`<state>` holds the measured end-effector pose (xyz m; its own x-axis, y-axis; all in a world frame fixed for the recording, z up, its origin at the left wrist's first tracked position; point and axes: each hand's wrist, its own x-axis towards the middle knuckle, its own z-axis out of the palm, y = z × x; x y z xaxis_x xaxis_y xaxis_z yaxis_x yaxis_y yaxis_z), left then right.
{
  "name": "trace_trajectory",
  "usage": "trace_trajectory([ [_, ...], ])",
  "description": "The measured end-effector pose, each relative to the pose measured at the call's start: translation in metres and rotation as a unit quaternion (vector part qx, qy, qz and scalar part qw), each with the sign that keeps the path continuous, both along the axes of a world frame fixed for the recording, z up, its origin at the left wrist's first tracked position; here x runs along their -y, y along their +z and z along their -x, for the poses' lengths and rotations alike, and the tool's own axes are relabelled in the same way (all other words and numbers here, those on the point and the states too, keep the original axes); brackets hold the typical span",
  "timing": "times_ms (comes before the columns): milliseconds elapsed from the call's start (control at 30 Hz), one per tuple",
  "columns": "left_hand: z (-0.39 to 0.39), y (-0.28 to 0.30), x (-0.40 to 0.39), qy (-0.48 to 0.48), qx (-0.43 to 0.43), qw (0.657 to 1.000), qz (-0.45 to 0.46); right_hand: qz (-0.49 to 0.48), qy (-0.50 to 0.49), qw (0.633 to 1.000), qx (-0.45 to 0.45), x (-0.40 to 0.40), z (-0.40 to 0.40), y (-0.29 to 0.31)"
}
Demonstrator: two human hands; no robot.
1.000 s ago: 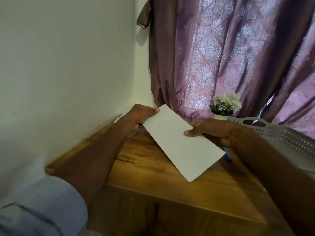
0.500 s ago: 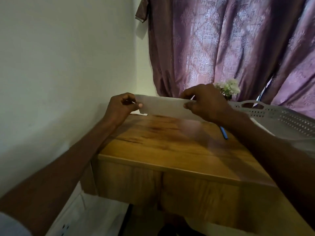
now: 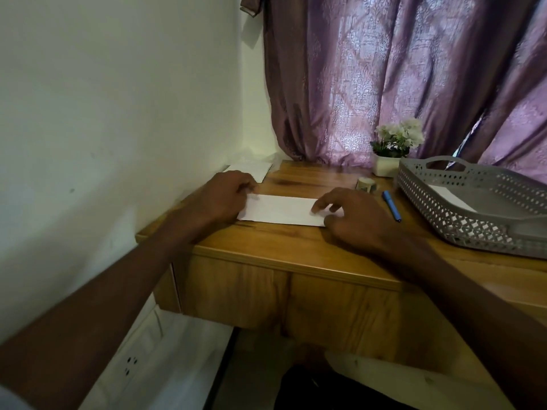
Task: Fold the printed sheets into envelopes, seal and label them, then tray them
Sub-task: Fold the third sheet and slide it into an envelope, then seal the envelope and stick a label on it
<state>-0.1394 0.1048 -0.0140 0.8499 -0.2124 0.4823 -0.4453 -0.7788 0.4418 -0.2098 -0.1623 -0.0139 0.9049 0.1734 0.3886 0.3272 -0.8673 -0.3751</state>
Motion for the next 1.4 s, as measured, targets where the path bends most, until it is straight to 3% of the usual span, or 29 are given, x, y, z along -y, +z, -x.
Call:
trace_trajectory([
  [133, 0.001, 0.005, 0.030, 0.002, -0.075, 0.993, -0.094, 0.003, -0.008, 1.000, 0.030, -0.017, -0.015, -0.002],
  [267, 0.001, -0.010, 0.049, -0.019, -0.139, 0.966, -0.219, 0.086, 0.006, 0.994, -0.066, -0.038, -0.035, -0.007],
  [400, 0.000, -0.014, 0.049, -0.009, -0.148, 0.956, -0.255, 0.140, 0.002, 0.980, -0.141, -0.039, -0.045, -0.014],
  [600, 0.003, -0.012, 0.047, -0.008, -0.155, 0.949, -0.273, 0.151, -0.045, 0.976, -0.149, -0.008, -0.038, -0.014],
  [800, 0.006, -0.011, 0.047, -0.013, -0.154, 0.951, -0.269, 0.151, -0.153, 0.961, -0.177, 0.025, -0.034, -0.020],
  [933, 0.005, -0.015, 0.047, -0.008, -0.123, 0.953, -0.275, 0.136, -0.191, 0.960, -0.151, 0.026, -0.026, -0.021],
  [1067, 0.003, -0.019, 0.047, 0.023, -0.104, 0.956, -0.273, 0.133, -0.160, 0.977, -0.049, 0.008, -0.022, -0.015],
  [1233, 0.004, -0.017, 0.049, 0.015, -0.129, 0.952, -0.276, 0.121, -0.052, 0.985, -0.111, -0.021, -0.034, -0.015],
  [1400, 0.003, -0.015, 0.047, 0.002, -0.137, 0.954, -0.266, 0.137, -0.117, 0.973, -0.141, 0.000, -0.037, -0.020],
])
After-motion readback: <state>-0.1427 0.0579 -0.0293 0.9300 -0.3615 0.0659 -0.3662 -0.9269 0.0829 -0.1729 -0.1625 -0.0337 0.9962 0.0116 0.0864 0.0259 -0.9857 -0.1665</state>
